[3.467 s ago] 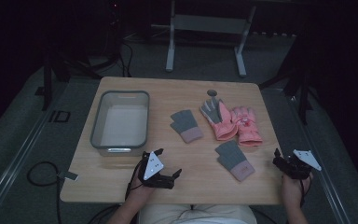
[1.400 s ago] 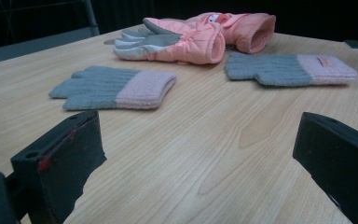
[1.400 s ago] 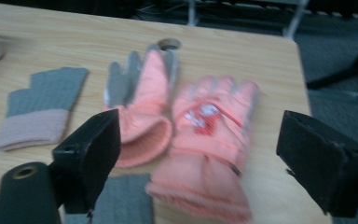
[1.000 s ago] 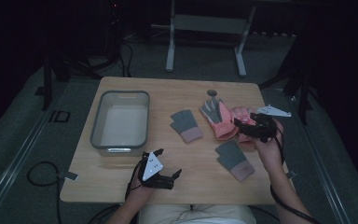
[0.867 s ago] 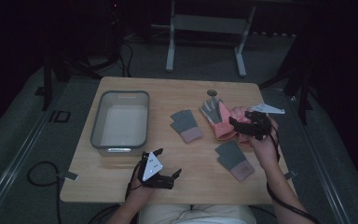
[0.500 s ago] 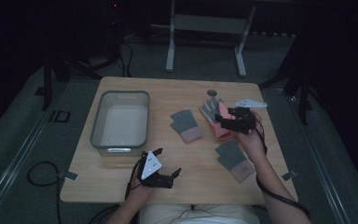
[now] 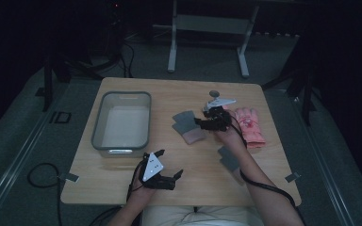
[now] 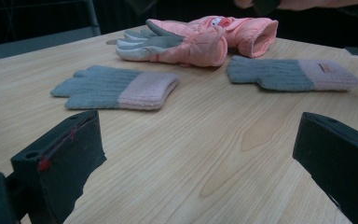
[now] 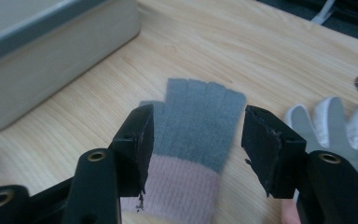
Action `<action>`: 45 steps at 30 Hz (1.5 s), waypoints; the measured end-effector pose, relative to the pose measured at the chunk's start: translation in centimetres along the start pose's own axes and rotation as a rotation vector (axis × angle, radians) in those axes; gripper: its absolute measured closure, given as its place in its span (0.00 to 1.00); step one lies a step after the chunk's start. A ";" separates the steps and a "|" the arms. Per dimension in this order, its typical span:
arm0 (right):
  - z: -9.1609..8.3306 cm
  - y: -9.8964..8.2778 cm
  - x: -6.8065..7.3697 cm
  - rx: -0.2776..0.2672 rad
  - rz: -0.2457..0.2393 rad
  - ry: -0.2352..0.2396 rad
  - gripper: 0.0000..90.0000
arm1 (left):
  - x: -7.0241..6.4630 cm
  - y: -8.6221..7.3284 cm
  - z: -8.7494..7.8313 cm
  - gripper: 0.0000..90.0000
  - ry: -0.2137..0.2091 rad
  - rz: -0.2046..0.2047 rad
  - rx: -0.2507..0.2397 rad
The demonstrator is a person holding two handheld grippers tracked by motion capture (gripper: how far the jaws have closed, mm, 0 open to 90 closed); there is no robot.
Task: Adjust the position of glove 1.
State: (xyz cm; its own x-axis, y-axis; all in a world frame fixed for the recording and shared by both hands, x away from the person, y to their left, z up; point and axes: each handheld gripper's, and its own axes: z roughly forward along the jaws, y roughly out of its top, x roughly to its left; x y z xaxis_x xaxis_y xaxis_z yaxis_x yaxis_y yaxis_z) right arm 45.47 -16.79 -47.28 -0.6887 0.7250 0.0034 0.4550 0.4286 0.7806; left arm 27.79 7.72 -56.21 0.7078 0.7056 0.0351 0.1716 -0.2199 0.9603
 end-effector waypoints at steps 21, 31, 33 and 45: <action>8.6 -0.9 -0.3 0.201 -0.054 0.016 0.62 | -0.2 0.0 -0.1 0.01 0.001 0.007 -0.009; 9.7 -0.7 -0.5 0.255 -0.005 0.022 0.82 | -0.2 -0.1 -0.2 0.01 0.000 0.016 -0.015; 9.8 -0.5 -0.5 0.268 0.027 0.010 0.89 | -0.3 -0.1 -0.2 0.01 -0.001 0.022 -0.015; 3.1 1.2 2.3 0.168 0.161 -0.139 0.95 | -0.2 -0.1 -0.3 0.01 0.007 0.017 -0.021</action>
State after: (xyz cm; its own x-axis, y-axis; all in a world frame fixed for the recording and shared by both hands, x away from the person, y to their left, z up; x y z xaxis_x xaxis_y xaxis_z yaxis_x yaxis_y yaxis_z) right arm 46.23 -12.96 -48.27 -0.5210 0.8532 0.0246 0.6477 0.3764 0.6625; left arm 27.44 7.76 -56.25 0.7056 0.7067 0.0531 0.1452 -0.2175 0.9652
